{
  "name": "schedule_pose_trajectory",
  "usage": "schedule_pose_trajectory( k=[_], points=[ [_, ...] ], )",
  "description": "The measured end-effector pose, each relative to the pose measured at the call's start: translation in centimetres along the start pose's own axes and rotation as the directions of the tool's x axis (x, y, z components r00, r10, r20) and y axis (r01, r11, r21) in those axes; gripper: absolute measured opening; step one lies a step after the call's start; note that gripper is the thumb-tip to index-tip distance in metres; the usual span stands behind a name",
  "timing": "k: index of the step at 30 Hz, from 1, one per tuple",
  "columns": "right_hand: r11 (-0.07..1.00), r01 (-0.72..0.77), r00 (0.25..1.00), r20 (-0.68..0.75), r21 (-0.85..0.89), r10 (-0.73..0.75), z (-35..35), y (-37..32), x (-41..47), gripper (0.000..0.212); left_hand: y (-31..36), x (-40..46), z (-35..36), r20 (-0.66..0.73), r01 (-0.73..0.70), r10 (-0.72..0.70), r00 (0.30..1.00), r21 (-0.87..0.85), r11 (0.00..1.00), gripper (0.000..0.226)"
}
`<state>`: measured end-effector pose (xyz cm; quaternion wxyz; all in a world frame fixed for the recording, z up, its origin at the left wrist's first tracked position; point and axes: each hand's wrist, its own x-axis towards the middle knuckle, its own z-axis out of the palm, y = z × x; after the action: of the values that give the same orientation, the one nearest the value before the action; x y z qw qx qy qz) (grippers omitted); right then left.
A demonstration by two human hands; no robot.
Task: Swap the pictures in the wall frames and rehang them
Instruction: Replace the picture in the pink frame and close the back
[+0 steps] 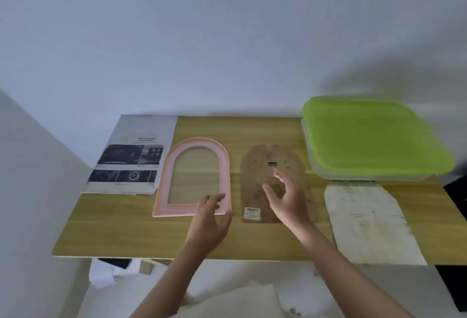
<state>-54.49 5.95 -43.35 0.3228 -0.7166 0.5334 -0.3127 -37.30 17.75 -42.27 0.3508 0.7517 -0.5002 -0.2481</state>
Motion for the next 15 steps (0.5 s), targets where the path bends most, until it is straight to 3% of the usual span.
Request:
schedule_pose_trajectory(
  k=[5, 10, 15],
  points=[
    [0.995, 0.099, 0.989, 0.115, -0.007, -0.097, 10.7, -8.9, 2.0, 0.048, -8.5, 3.2, -11.3, -0.094, 0.122, -0.117, 0.989, 0.059, 0.991, 0.044],
    [0.998, 0.055, 0.986, 0.16, -0.009, -0.053, 18.7, -14.7, 3.9, 0.05, -14.4, 5.2, -19.0, -0.153, 0.206, -0.186, 0.971, 0.127, 0.97, 0.044],
    [0.97, 0.155, 0.951, 0.295, -0.185, -0.096, 24.0, -18.0, 6.7, 0.054, -18.3, 7.2, -23.1, -0.202, 0.299, -0.273, 0.941, 0.116, 0.947, 0.047]
  ],
)
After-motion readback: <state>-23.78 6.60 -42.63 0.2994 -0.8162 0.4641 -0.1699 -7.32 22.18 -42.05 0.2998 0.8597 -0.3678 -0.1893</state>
